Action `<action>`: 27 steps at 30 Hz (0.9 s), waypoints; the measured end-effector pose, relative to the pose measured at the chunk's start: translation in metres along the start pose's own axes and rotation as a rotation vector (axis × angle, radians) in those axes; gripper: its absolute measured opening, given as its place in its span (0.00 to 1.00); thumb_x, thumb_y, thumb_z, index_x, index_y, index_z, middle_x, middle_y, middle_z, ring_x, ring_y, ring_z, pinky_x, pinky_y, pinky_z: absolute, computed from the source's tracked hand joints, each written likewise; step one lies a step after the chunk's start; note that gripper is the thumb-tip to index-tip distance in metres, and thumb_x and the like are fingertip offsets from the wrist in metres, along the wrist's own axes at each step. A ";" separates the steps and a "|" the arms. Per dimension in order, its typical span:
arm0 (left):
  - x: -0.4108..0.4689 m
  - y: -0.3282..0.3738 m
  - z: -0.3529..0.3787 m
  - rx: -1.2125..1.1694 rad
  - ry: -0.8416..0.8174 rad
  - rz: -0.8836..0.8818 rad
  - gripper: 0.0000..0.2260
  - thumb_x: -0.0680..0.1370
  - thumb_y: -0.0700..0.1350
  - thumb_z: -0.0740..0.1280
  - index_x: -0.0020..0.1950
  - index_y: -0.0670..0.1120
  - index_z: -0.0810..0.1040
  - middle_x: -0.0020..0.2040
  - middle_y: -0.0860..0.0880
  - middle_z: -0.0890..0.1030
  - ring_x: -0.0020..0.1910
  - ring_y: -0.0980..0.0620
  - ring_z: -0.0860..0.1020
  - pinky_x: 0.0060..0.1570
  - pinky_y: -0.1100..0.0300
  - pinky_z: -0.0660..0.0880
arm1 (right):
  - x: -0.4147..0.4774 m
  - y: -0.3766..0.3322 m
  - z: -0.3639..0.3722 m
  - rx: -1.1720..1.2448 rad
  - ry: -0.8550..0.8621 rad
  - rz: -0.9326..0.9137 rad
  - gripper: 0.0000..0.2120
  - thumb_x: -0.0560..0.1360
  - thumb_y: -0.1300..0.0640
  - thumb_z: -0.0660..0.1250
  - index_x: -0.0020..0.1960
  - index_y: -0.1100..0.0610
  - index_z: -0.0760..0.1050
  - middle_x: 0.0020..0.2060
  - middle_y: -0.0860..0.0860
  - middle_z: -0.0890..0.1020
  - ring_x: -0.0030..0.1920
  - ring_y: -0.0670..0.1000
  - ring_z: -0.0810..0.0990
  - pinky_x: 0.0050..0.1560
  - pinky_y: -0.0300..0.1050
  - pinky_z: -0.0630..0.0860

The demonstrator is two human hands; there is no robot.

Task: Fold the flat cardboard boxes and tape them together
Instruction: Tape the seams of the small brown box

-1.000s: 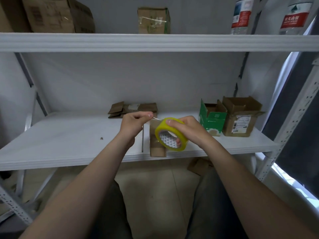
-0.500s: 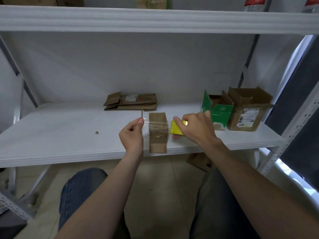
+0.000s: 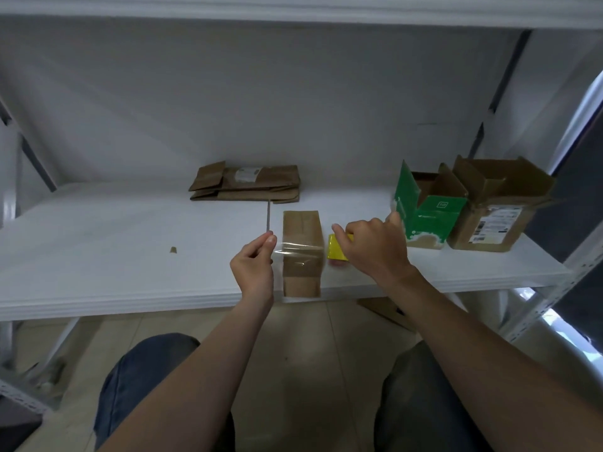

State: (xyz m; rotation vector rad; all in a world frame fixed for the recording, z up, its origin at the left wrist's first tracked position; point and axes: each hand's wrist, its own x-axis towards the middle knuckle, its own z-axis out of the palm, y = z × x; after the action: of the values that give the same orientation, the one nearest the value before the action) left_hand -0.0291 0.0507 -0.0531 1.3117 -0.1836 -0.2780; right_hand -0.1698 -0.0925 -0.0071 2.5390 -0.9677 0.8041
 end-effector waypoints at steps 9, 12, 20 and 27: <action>0.033 -0.024 0.015 0.112 0.010 0.063 0.08 0.80 0.45 0.70 0.58 0.49 0.85 0.54 0.56 0.84 0.56 0.56 0.82 0.56 0.54 0.81 | 0.031 -0.001 0.026 -0.148 -0.274 -0.181 0.18 0.81 0.40 0.56 0.57 0.47 0.81 0.45 0.47 0.85 0.39 0.51 0.71 0.48 0.51 0.49; 0.047 -0.032 0.020 0.160 -0.020 0.098 0.08 0.81 0.44 0.68 0.59 0.48 0.85 0.54 0.55 0.83 0.54 0.60 0.81 0.59 0.54 0.79 | 0.039 -0.009 0.032 -0.015 -0.208 -0.085 0.20 0.82 0.42 0.57 0.39 0.50 0.78 0.34 0.48 0.83 0.34 0.52 0.73 0.48 0.51 0.53; 0.076 -0.048 0.033 0.304 -0.154 0.216 0.10 0.84 0.45 0.61 0.59 0.49 0.81 0.54 0.50 0.83 0.53 0.53 0.81 0.54 0.55 0.78 | 0.053 -0.010 0.062 0.105 -0.198 0.023 0.25 0.81 0.42 0.60 0.29 0.52 0.65 0.22 0.48 0.74 0.30 0.53 0.73 0.48 0.52 0.58; 0.103 -0.047 0.033 0.412 -0.263 0.080 0.11 0.84 0.48 0.61 0.65 0.56 0.65 0.46 0.43 0.78 0.42 0.43 0.79 0.47 0.47 0.76 | 0.059 -0.010 0.071 0.210 -0.136 0.087 0.28 0.82 0.40 0.55 0.27 0.52 0.66 0.23 0.49 0.73 0.31 0.53 0.73 0.50 0.52 0.59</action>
State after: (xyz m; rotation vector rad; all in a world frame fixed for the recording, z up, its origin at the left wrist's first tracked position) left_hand 0.0548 -0.0218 -0.0933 1.6686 -0.5367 -0.3564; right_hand -0.0984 -0.1482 -0.0288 2.7788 -1.0948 0.8046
